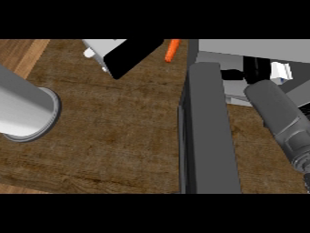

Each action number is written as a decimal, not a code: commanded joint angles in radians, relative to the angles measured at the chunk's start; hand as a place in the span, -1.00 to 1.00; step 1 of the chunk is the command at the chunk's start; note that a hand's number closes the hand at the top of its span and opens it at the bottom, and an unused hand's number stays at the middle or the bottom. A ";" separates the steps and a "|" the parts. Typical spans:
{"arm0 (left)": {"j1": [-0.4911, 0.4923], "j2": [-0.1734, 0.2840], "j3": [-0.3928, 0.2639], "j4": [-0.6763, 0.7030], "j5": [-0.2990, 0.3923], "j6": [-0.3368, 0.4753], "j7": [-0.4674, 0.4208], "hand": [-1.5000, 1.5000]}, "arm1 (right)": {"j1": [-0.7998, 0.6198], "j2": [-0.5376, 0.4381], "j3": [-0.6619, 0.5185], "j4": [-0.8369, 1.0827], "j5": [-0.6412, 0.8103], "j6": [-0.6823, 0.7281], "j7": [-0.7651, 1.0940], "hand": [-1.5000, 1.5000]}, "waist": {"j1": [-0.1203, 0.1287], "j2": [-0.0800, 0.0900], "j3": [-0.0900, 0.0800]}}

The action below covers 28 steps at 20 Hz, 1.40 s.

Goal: Pick up the milk, place it into the microwave and close the microwave

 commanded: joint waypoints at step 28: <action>-0.022 -0.100 -0.350 -0.022 -0.092 -0.034 0.068 1.00 | 0.182 0.117 -0.234 -0.032 -0.273 0.744 -0.295 -1.00 | -0.118 -0.064 -0.005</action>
